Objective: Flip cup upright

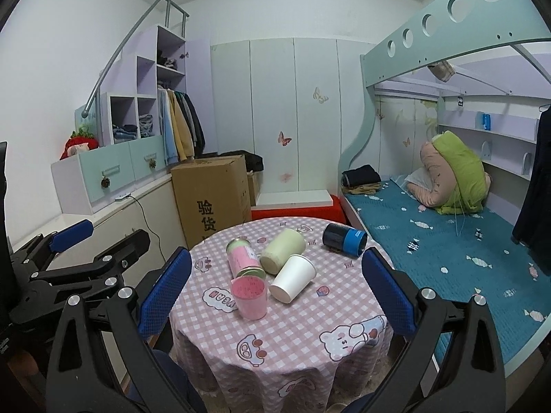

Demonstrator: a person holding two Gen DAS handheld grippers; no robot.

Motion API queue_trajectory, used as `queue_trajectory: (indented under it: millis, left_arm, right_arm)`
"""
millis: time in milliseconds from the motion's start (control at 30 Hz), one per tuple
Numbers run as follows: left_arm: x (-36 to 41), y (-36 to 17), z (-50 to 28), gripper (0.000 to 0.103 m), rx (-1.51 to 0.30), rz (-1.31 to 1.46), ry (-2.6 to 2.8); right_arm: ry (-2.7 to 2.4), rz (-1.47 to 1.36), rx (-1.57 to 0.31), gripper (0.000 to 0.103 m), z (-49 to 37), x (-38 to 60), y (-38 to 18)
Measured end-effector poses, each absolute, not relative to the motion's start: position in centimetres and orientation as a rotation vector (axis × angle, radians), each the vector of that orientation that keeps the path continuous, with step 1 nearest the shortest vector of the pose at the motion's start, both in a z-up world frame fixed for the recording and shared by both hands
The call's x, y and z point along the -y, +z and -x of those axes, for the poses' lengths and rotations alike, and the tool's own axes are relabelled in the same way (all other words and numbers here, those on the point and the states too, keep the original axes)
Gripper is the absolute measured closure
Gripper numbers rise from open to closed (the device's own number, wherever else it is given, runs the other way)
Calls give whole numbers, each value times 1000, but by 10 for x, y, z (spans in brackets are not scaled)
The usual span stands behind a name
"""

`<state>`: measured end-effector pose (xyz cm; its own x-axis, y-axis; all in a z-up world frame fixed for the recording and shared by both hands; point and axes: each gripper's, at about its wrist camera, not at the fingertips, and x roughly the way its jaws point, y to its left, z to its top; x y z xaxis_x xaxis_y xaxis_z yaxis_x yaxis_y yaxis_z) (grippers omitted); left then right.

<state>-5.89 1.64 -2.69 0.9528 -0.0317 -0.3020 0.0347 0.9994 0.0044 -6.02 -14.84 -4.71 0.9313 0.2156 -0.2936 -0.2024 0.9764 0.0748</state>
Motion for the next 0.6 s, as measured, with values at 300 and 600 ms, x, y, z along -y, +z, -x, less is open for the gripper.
queue_trajectory:
  millis: [300,600]
  left_arm:
    - [-10,-22,64,8,-264,-25,-33]
    - [-8,-20,62,8,-257,-26,-31]
  right_arm:
    - [215,-60,-265,7,65,156,-42]
    - [212,-59,-257,7,64,156,-41]
